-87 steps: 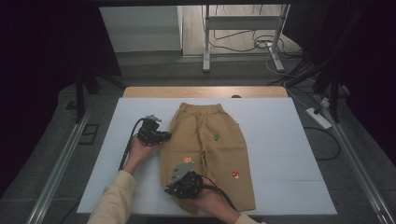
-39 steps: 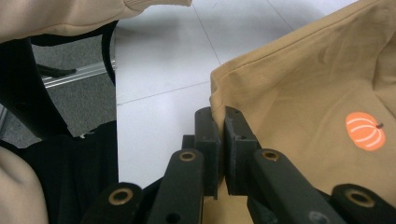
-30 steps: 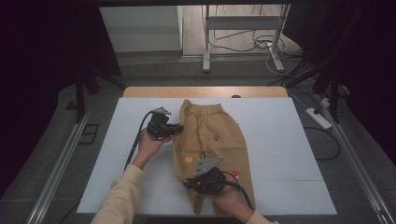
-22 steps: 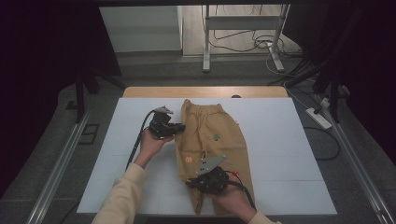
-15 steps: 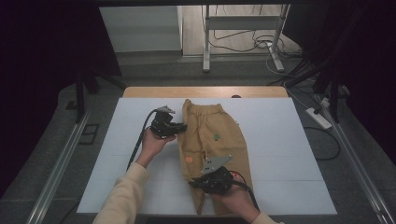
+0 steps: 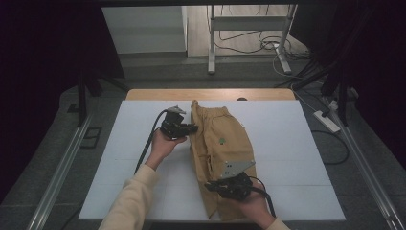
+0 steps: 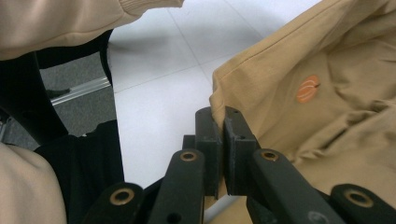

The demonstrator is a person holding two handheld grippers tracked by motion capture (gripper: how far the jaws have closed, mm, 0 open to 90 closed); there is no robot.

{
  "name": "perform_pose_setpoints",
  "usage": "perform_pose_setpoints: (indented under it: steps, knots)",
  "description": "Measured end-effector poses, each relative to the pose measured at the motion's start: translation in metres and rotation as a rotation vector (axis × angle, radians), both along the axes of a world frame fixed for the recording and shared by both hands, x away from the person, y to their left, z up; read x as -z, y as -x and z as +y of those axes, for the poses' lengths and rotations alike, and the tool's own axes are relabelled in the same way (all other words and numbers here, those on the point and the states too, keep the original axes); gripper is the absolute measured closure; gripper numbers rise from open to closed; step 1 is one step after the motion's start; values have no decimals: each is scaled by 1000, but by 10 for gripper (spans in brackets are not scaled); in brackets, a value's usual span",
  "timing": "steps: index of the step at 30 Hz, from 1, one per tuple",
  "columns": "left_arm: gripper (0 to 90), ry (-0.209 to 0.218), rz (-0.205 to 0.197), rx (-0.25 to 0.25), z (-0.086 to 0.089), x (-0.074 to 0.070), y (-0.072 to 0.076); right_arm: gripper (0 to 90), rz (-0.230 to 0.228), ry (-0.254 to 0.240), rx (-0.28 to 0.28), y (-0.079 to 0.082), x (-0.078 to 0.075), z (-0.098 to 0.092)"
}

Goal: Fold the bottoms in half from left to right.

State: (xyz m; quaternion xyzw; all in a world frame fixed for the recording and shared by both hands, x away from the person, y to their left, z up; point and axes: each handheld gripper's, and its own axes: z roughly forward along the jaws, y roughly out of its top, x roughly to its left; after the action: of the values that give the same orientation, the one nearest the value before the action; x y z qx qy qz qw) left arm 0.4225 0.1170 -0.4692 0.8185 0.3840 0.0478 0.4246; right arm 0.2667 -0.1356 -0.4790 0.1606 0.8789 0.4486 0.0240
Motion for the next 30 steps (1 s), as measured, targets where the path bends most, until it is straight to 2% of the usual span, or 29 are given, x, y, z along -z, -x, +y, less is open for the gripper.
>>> perform_pose_setpoints:
  steps: [9,22,30]
  knots:
    - [829,-9,-5,17,-14,-4,-4,857,-4,-7,37,-1,-3,-18]
    - [828,-11,-7,24,-29,-6,-9,856,-18,-19,65,0,-9,-31]
    - [828,-17,-5,31,-37,-4,-12,856,-7,-19,92,-1,-8,-41]
